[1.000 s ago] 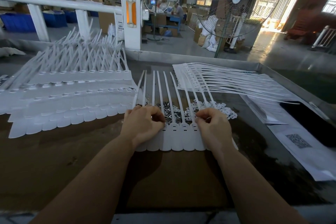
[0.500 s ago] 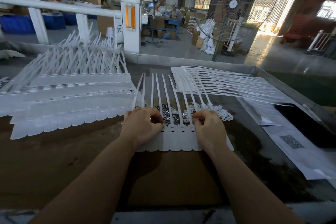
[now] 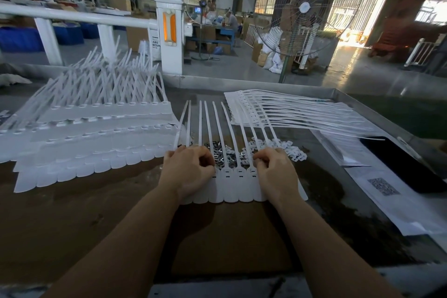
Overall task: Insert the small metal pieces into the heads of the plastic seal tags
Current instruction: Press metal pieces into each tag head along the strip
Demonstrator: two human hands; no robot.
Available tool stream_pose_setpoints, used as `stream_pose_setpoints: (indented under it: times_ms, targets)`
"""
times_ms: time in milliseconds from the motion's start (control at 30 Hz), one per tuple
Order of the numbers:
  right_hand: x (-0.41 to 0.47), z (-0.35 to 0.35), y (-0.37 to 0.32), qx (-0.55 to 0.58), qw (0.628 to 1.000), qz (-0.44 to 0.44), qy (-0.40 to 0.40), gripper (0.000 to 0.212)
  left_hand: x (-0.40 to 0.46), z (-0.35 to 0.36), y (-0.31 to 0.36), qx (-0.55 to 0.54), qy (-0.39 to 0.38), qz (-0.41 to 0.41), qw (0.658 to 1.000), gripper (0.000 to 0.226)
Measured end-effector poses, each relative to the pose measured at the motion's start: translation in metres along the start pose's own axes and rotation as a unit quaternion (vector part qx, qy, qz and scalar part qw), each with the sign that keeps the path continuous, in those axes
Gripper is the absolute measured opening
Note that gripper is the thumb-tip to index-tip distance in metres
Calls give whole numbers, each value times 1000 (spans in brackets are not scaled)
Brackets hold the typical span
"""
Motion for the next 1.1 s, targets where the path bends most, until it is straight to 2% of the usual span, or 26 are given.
stream_pose_setpoints:
  times_ms: [1100]
  targets:
    - [1, 0, 2, 13, 1000, -1, 5, 11, 1, 3, -1, 3, -1, 4, 1000, 16]
Point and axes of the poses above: each hand's wrist, its own x-axis towards the middle knuckle, its own z-axis out of the palm, y = z × x, the point moved 4 cm from there along x, towards the middle knuckle, and after that the axes turned 9 degrees about y, right-handed, at the moved point
